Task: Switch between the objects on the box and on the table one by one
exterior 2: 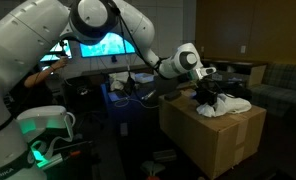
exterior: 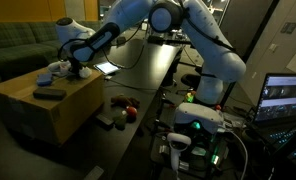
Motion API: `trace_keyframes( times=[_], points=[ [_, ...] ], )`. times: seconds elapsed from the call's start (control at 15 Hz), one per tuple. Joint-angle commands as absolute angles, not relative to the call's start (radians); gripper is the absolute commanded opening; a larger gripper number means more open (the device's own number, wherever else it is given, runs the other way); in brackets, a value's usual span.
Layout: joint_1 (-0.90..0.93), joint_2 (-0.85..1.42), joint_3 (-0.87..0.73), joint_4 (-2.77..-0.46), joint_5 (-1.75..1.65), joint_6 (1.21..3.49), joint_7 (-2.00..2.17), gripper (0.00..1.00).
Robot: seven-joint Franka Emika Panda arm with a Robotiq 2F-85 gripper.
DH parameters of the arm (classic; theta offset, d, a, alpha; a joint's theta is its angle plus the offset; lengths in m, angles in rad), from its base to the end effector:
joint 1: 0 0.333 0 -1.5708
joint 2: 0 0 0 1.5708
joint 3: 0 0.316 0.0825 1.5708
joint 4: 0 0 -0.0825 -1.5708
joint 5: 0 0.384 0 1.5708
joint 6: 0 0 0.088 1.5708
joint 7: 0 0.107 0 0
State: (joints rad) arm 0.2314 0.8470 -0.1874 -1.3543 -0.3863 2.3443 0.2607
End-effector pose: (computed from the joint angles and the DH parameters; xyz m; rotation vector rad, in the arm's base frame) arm 0.7519 0.0609 0.2366 2.7201 0.1494 0.2902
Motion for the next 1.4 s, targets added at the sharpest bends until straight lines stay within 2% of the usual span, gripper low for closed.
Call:
trace_keyframes(
  times=[0.0,0.33,0.8,1.33],
  points=[
    [0.23,0.81,-0.16,-1.343,-0.382,2.257,0.205,0.62],
    [0.237,0.761,-0.153,-1.349,-0.394,2.21,0.215,0.99],
    [0.237,0.712,-0.13,-1.347,-0.39,2.223,0.219,1.0],
    [0.259,0.793,-0.061,-1.193,-0.304,2.208,0.295,1.0]
  ],
)
